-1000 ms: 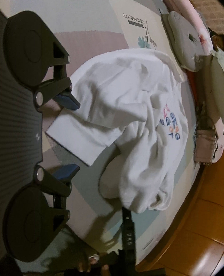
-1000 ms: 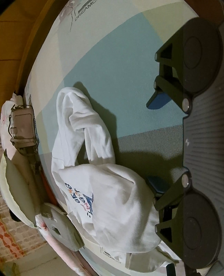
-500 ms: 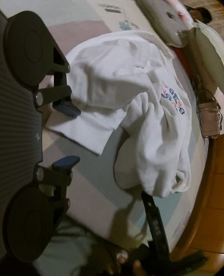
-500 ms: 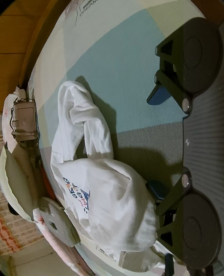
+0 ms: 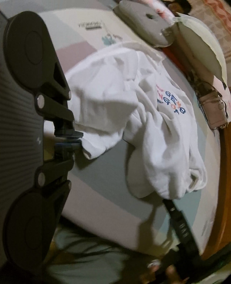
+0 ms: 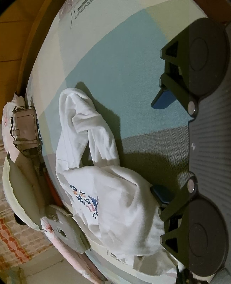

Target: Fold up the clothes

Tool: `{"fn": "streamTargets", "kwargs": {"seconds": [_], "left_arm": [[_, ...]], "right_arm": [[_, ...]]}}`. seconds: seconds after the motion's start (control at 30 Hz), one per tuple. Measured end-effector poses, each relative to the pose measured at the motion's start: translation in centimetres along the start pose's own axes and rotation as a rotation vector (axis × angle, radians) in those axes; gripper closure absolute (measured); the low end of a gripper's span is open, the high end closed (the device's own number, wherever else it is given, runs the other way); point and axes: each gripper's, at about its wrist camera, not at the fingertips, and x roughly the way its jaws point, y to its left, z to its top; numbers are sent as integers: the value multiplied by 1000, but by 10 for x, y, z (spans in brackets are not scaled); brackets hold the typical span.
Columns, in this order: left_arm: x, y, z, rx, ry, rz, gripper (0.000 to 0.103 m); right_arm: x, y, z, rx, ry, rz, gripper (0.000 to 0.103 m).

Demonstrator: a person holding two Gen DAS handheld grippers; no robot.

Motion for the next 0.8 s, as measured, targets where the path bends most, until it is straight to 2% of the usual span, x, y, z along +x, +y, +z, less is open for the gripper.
{"fn": "streamTargets", "kwargs": {"seconds": [0.2, 0.5, 0.63, 0.73, 0.8], "left_arm": [[-21, 17, -28, 101, 108, 77, 100], [-34, 63, -66, 109, 256, 200, 100], [-28, 87, -74, 60, 295, 255, 100], [-22, 105, -79, -38, 304, 218, 98], [-22, 115, -82, -114, 294, 164, 89]], "right_arm": [[-1, 4, 1, 0, 8, -17, 9], [-24, 17, 11, -35, -43, -17, 10], [-35, 28, 14, -72, -69, -7, 10], [-41, 35, 14, -95, -76, -1, 10], [-46, 40, 13, -111, -78, 3, 10]]}}
